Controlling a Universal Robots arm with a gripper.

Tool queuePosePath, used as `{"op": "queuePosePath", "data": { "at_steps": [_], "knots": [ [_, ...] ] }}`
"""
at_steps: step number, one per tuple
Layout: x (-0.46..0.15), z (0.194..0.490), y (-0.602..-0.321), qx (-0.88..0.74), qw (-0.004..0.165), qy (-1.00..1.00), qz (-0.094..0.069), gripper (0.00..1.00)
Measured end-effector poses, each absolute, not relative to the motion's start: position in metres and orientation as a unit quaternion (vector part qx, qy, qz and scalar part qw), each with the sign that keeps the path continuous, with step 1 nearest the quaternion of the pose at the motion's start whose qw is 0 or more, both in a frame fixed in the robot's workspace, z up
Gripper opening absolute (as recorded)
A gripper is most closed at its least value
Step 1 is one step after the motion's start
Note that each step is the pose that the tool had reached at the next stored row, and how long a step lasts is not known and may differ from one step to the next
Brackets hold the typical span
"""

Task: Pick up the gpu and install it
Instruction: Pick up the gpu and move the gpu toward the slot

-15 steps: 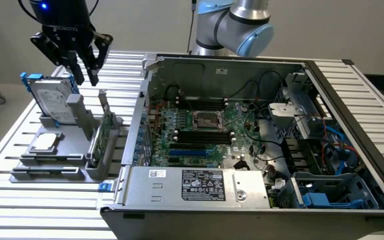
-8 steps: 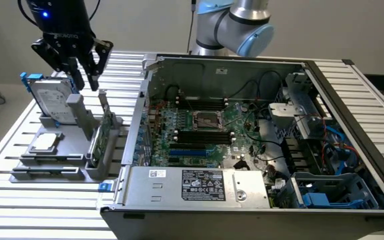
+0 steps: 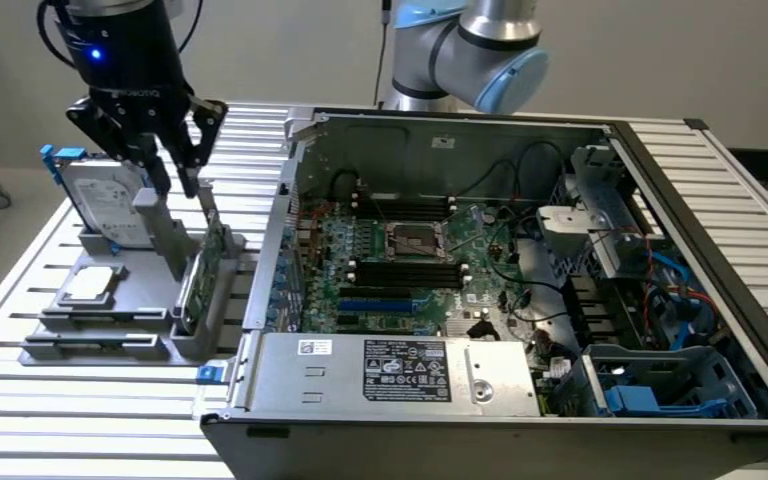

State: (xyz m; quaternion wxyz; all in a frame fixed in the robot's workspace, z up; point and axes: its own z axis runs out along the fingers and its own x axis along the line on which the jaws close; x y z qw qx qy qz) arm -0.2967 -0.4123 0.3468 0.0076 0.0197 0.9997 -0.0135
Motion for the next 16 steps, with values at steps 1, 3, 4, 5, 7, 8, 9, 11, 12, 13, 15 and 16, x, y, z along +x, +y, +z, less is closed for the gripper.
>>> {"op": "queuePosePath", "data": {
  "at_steps": [1,3,4,5,7,8,9,11,12,13,15,16],
  "knots": [
    [-0.297,0.345,-0.413,0.018,0.008,1.0,-0.014,0.36],
    [-0.297,0.341,-0.415,0.015,0.008,1.0,-0.014,0.36],
    [-0.297,0.339,-0.416,0.013,0.008,1.0,-0.013,0.36],
    [-0.297,0.338,-0.416,0.012,0.008,1.0,-0.013,0.36],
    [-0.297,0.334,-0.418,0.008,0.008,1.0,-0.013,0.36],
    [-0.297,0.332,-0.419,0.007,0.008,1.0,-0.013,0.36],
    [-0.297,0.33,-0.42,0.005,0.008,1.0,-0.013,0.36],
    [-0.297,0.327,-0.421,0.002,0.008,1.0,-0.013,0.36],
    [-0.297,0.325,-0.422,0.001,0.008,1.0,-0.013,0.36],
    [-0.297,0.323,-0.423,-0.001,0.008,1.0,-0.013,0.36],
    [-0.297,0.32,-0.425,-0.003,0.008,1.0,-0.013,0.36],
    [-0.297,0.318,-0.426,-0.005,0.008,1.0,-0.013,0.36]
  ]
}}
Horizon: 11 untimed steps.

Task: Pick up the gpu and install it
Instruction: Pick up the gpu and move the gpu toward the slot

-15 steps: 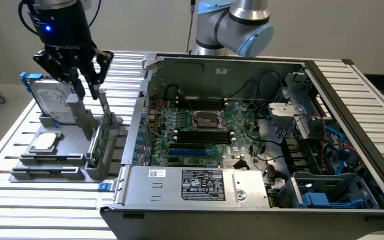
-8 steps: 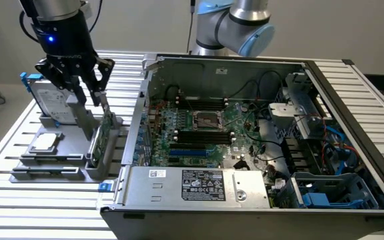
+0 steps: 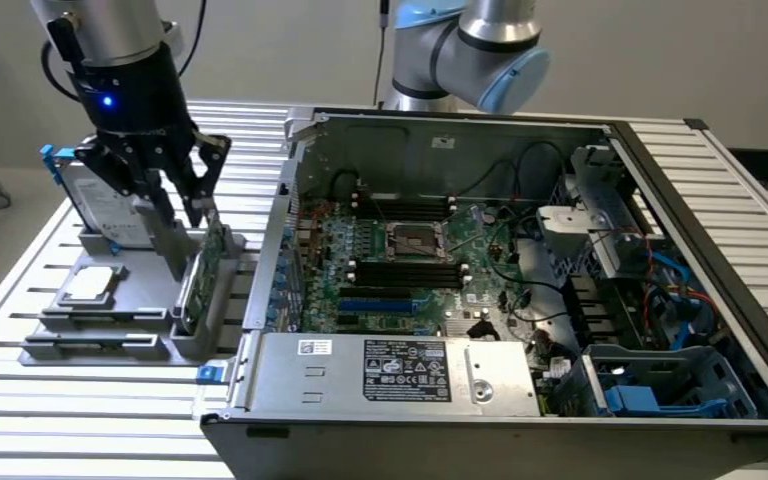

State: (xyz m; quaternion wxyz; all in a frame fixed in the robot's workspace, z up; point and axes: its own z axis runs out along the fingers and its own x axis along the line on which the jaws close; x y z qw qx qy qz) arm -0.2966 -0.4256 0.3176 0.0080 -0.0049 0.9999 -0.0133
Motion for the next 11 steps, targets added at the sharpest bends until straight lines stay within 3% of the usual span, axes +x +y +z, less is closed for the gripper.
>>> {"op": "queuePosePath", "data": {
  "at_steps": [11],
  "knots": [
    [-0.298,0.298,-0.43,-0.016,0.008,1.0,-0.013,0.36]
  ]
}}
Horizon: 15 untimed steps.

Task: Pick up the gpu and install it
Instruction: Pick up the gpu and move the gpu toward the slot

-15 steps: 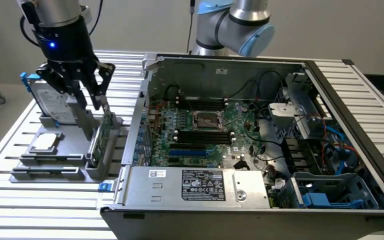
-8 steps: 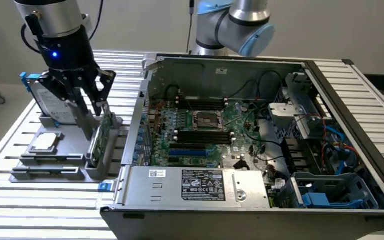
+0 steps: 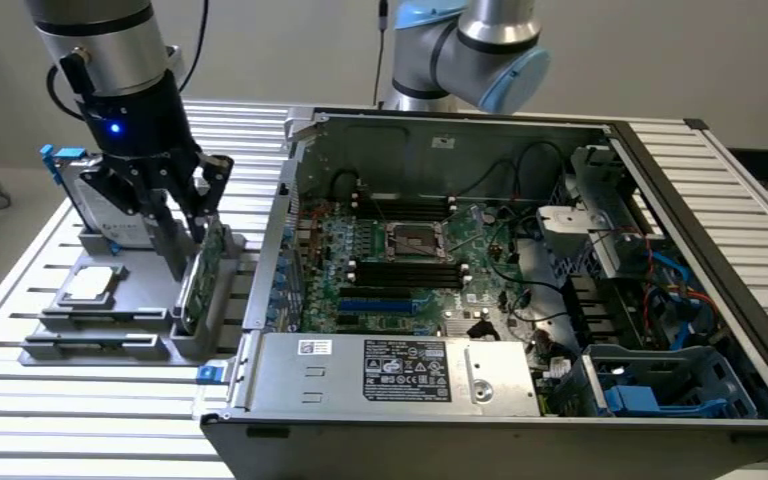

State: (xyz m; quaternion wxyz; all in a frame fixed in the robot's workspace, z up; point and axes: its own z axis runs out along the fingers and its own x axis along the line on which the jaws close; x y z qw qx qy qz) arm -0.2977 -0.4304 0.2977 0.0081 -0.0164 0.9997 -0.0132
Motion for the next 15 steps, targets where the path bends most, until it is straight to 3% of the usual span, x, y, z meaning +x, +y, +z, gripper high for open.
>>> {"op": "queuePosePath", "data": {
  "at_steps": [15],
  "knots": [
    [-0.305,0.27,-0.432,-0.037,0.008,0.999,-0.013,0.36]
  ]
}}
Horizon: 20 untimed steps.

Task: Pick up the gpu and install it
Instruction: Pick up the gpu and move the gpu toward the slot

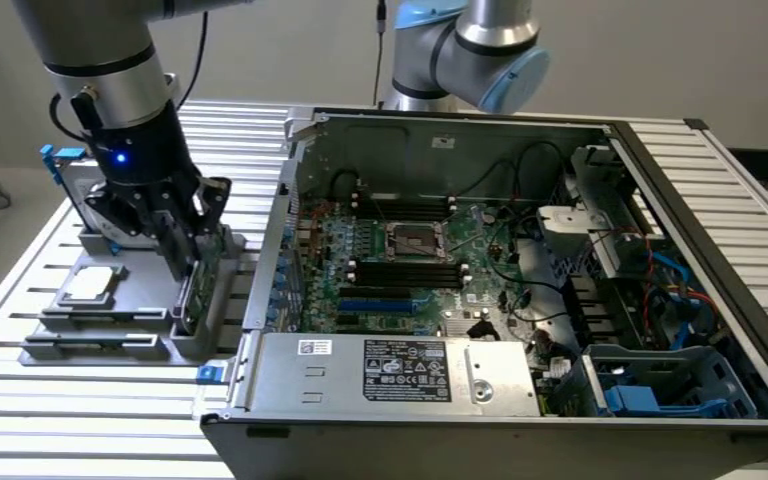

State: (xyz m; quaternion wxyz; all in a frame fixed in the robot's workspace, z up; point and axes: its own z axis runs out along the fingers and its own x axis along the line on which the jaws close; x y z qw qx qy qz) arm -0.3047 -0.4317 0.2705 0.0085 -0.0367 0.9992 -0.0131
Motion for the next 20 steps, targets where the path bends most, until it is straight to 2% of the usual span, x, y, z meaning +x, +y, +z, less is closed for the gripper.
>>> {"op": "queuePosePath", "data": {
  "at_steps": [7,20],
  "knots": [
    [-0.305,0.259,-0.431,-0.057,0.014,0.998,-0.013,0.36],
    [-0.305,0.245,-0.427,-0.039,0.014,0.999,-0.013,0.36]
  ]
}}
